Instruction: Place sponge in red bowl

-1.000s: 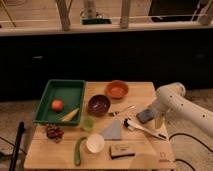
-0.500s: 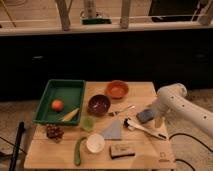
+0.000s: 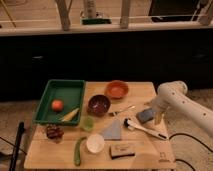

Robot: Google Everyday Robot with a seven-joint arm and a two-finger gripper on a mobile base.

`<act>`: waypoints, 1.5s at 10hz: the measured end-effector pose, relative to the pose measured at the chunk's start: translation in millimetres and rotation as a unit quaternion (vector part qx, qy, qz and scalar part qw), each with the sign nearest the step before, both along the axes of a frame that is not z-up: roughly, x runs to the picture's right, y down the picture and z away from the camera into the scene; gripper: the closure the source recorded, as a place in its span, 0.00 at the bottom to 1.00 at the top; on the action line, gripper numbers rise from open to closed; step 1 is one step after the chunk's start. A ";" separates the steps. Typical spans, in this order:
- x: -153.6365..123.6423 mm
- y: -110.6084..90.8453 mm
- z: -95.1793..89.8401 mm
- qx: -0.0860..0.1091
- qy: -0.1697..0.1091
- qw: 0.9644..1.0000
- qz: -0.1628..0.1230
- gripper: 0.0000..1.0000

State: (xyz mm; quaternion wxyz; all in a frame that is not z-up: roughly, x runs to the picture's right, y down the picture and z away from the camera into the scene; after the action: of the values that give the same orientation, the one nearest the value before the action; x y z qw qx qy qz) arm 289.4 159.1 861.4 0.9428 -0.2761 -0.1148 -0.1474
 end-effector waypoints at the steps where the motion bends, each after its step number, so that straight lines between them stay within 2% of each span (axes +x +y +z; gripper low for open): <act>1: -2.4 1.3 6.0 -0.007 -0.005 1.000 -0.008 0.20; 3: -4.5 5.6 17.3 -0.018 -0.009 0.999 -0.027 0.22; 4: -6.9 7.2 20.6 -0.020 -0.011 0.999 -0.036 0.28; 8: -11.8 7.5 24.9 -0.028 -0.012 0.998 -0.064 0.69; 9: -13.5 4.7 24.9 -0.026 -0.012 0.997 -0.066 0.77; 10: -15.3 -2.1 24.9 -0.023 -0.011 0.997 -0.072 0.90; 11: -16.7 -8.6 24.6 -0.019 -0.011 0.997 -0.074 0.97; 15: -13.5 -51.1 16.4 0.008 -0.009 0.997 -0.077 1.00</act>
State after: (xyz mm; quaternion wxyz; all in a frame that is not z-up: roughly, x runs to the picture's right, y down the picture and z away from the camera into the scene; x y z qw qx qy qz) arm 275.9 108.0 877.8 0.9299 -0.2749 -0.1005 -0.2229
